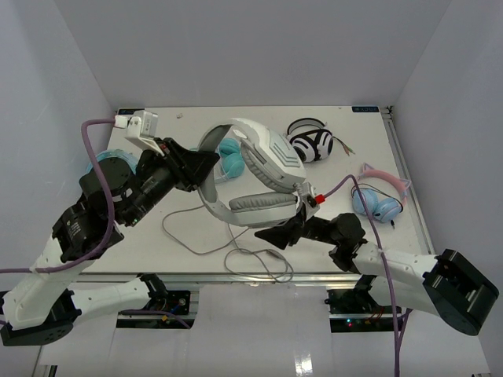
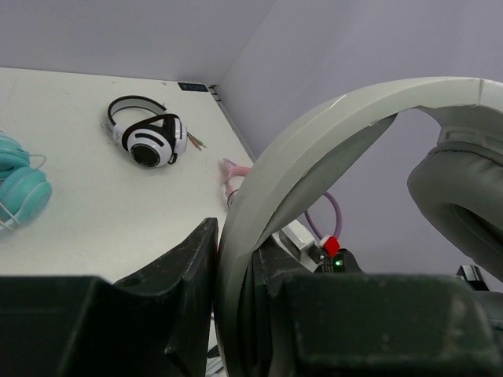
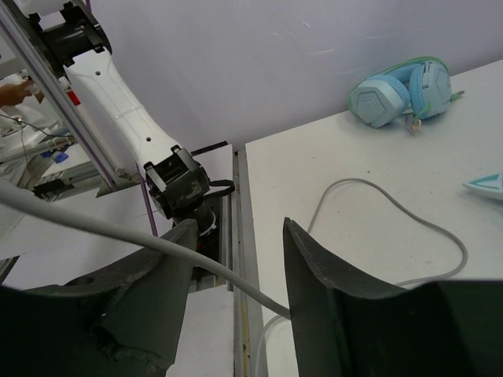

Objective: Wrap the headphones

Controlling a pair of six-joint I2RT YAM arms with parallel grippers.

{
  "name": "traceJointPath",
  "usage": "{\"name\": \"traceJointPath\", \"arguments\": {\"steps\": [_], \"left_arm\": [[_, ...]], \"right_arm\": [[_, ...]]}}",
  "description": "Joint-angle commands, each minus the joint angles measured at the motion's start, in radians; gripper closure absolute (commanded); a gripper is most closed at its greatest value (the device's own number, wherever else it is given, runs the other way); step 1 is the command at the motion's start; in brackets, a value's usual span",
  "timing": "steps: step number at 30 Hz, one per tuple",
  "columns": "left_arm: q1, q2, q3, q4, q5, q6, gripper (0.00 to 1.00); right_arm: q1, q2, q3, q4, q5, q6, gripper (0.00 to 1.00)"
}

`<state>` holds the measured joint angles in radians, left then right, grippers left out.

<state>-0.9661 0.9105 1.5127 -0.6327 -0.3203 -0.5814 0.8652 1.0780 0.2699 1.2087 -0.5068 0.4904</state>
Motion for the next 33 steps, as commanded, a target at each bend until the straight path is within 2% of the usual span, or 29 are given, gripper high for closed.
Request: {"name": "traceJointPath", "arguments": {"steps": [1,10,15,16,19,20,24,27,30,33], "left_arm": [[-0.005,-0.054,-0.028,0.135,0.055,-0.081,1.0],[-0.005,-0.087,-0.069,0.166,0.046,-0.11,1.0],[-0.005,-0.107,-0.104,0.183,0.041,-0.128,1.0],[-0.005,-0.111,-0.109,0.189,0.048,-0.13,1.0],[-0.005,-0.121,-0.134,0.237,0.133,-0.107,1.0],[-0.005,-0.118,-0.136,0.251,0.181,-0.077,1.0],[-0.005,-0.056,-0.104,0.214,0.539,-0.011,1.0],[-0.005,-0.029,-0.115,0.185,0.729,0.016,1.0],[-0.005,-0.007,-0.13,0.1,0.809,0.096,1.0],[-0.005,0.001,-0.223,0.089,0.814,0.148,1.0]], "right_arm": [[0.024,0.065,0.011,0.182,0.007,-0.004,0.5],[0.08,0.18,0.035,0.233,0.013,-0.019,0.52],[0.102,0.26,0.062,0.255,0.013,-0.016,0.57],[0.104,0.277,0.065,0.261,0.015,-0.01,0.6],[0.107,0.299,0.068,0.271,0.028,0.0,0.89],[0.106,0.298,0.066,0.262,0.044,-0.001,0.92],[0.104,0.231,0.072,0.114,0.105,-0.058,0.92],[0.104,0.174,0.093,-0.021,0.148,-0.115,0.92],[0.099,0.064,0.113,-0.169,0.233,-0.182,0.92],[0.078,-0.049,0.224,-0.483,0.356,-0.236,0.92]]}}
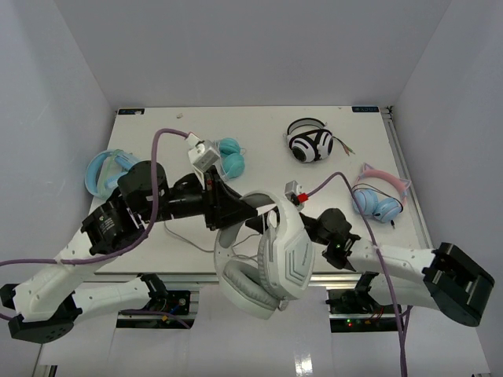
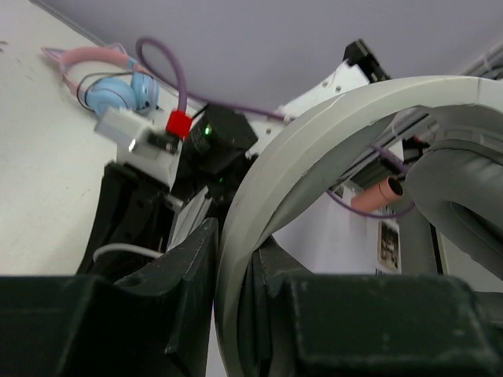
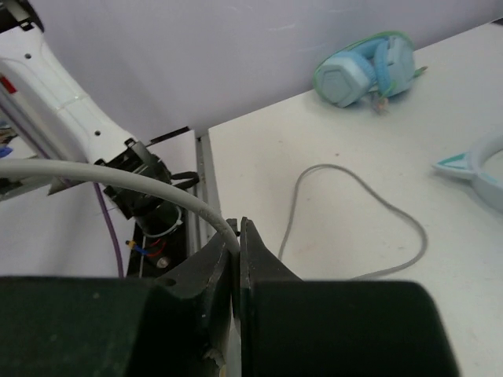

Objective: Wrap the headphones

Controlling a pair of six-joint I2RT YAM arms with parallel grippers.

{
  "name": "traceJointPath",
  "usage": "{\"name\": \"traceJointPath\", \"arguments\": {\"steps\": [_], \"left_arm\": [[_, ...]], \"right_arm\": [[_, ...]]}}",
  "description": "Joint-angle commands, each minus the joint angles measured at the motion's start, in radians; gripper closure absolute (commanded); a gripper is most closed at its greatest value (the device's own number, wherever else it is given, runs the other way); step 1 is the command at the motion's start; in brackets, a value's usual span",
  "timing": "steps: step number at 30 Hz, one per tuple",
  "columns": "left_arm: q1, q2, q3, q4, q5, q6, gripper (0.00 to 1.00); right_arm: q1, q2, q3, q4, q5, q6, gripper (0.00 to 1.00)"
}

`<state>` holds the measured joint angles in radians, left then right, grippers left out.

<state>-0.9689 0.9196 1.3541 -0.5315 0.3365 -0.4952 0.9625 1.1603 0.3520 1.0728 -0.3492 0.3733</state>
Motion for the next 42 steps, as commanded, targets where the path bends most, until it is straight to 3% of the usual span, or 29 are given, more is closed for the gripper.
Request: {"name": "traceJointPath", "arguments": {"steps": [1,4,11,15,18,21,25,33,39,42], "left_arm": [[-0.002,0.003,-0.092,-0.018,0.153,0.075,1.0],[-0.002,0.052,-0.14,-0.061,0.138,0.122,1.0],[-0.002,0.14,-0.181,-0.115,0.042,0.182,1.0],[-0.002,0.194,-0.17,-0.2,-0.116,0.184,1.0],[-0.002,0.221,-0.148,-0.257,-0.366,0.166,1.0],[-0.002,0.233,-0.14,-0.294,-0.501,0.143,1.0],[-0.002,0.249,-0.136,-0.307,-0.557,0.138,1.0],[-0.002,0.376,-0.1,-0.406,-0.82,0.057,1.0],[-0.002,0.436,-0.062,-0.463,-0.95,-0.01,1.0],[-0.001,0.462,-0.037,-0.482,-0.991,-0.035,1.0]], "right_arm": [[-0.024,-0.161,0.195,-0.47,0.243,-0.131,0.92],[-0.034,-0.229,0.361,-0.833,0.441,-0.201,0.92],[-0.089,-0.264,0.628,-1.184,0.59,-0.301,0.92],[-0.09,-0.25,0.767,-1.324,0.598,-0.323,0.92],[-0.09,-0.253,0.821,-1.419,0.577,-0.323,0.92],[-0.09,-0.27,0.825,-1.462,0.574,-0.312,0.92],[-0.09,-0.294,0.806,-1.473,0.569,-0.311,0.92],[-0.09,-0.29,0.827,-1.505,0.516,-0.314,0.92],[-0.088,-0.311,0.793,-1.501,0.436,-0.302,0.92],[-0.09,-0.326,0.763,-1.458,0.31,-0.291,0.92]]}}
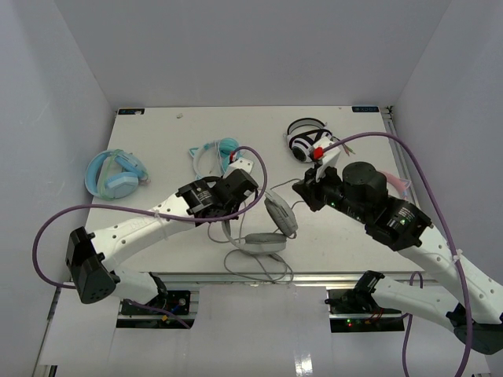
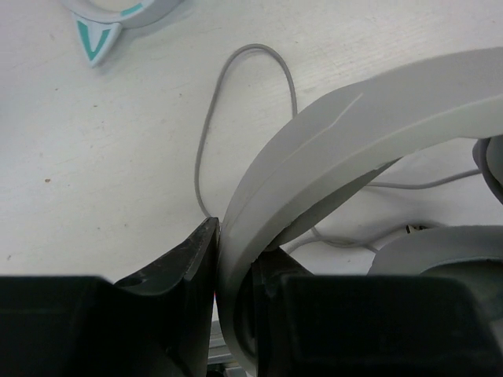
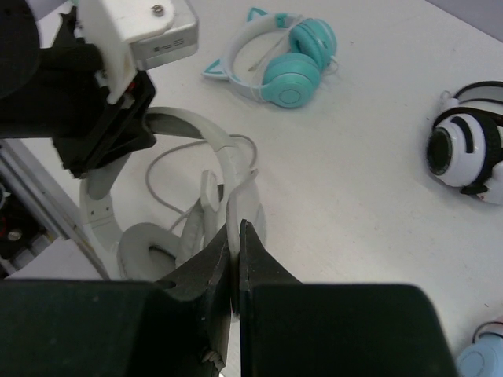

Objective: Wrap the headphones

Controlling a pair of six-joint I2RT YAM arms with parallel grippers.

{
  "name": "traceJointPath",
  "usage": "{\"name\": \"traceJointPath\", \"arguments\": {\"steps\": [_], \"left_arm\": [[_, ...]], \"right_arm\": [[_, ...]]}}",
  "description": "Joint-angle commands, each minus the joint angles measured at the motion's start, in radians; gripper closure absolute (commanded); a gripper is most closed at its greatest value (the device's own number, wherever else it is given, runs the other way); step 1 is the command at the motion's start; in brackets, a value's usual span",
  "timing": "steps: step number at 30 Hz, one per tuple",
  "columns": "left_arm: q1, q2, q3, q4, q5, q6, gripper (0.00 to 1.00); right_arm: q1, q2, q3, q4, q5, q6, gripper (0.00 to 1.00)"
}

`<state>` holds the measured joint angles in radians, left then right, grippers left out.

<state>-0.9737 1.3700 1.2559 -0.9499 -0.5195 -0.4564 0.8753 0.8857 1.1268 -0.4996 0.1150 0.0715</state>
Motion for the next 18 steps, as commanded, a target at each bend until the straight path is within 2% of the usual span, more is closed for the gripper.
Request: {"name": "traceJointPath", "arguments": {"steps": [1,5,13,18], "left_arm": [[0.01,0.016,0.076,-0.067,-0.14,-0.082,1.0],[0.034,0.023,0.108,-0.058,-0.145,-0.111,1.0],[0.064,-0.013,0.168,-0.044,-0.167,-0.154,1.0],[0.069,-0.059,0.183,-0.011,-0.173,-0.182,1.0]], "right_arm": [[-0.002,-0.054,-0.025,0.133,-0.195,0.016,0.92],[-0.002,-0.049,-0.08,0.195,-0.366,0.043,0.92],[-0.002,-0.036,-0.202,0.336,-0.523,0.085,0.91],[-0.002,-0.048,-0.309,0.497,-0.606,0.146,0.88]]}}
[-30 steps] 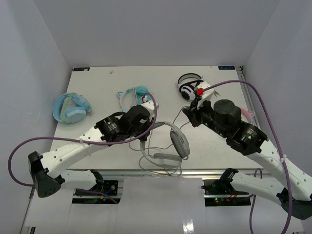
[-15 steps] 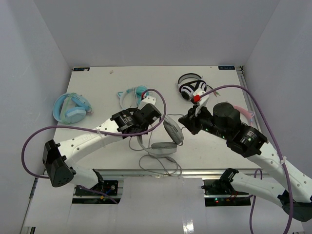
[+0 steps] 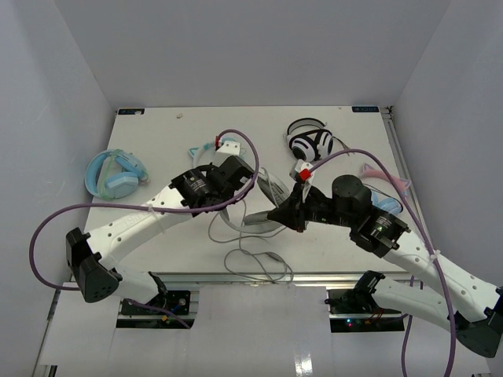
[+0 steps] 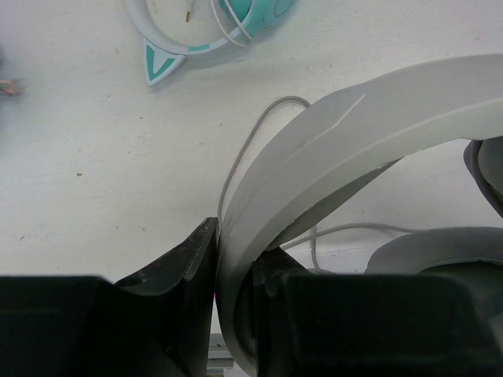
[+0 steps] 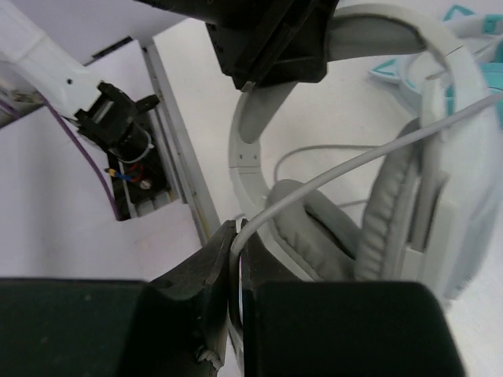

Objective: Wrap the headphones

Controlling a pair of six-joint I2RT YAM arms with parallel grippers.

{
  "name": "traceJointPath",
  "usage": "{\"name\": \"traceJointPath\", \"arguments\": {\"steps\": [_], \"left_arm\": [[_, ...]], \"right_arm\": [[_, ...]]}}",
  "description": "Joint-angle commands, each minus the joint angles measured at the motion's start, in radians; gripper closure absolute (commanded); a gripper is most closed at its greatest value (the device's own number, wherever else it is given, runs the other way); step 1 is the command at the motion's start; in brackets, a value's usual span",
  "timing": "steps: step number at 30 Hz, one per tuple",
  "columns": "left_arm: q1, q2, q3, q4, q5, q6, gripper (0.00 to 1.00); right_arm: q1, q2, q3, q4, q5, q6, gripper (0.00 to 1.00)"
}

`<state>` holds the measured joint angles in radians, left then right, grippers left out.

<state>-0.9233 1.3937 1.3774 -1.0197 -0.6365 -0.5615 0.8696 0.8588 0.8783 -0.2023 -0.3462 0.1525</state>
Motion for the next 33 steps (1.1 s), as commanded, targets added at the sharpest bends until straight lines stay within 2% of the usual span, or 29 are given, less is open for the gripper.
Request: {"name": "traceJointPath", "arguments": {"steps": [1,11,18,26,33], "left_arm": [[0.019,-0.098,0.061,0.068,-0.061,-0.092,1.0],[0.031,-0.217,0.068,0.145,-0.046,-0.123,1.0],[0.034,-0.28,0.042,0.227,-0.057,-0.176,1.0],[0.034,-0.325,0.047,0.302,-0.013,-0.201,1.0],[0.034,-0.366,0.001,0.345,0.018,-0.232,1.0]], "right_arm": [[0.003,-0.02,-0.075,0.238,-0.154,0.071,0.87],[0.008,-0.011,-0.167,0.405,-0.192,0.127,0.84],[0.038,-0.01,-0.243,0.511,-0.148,0.179,0.84],[0.134,-0.045,-0.339,0.607,0.029,0.176,0.85],[0.191,-0.018,-0.441,0.761,0.156,0.137,0.81]]}}
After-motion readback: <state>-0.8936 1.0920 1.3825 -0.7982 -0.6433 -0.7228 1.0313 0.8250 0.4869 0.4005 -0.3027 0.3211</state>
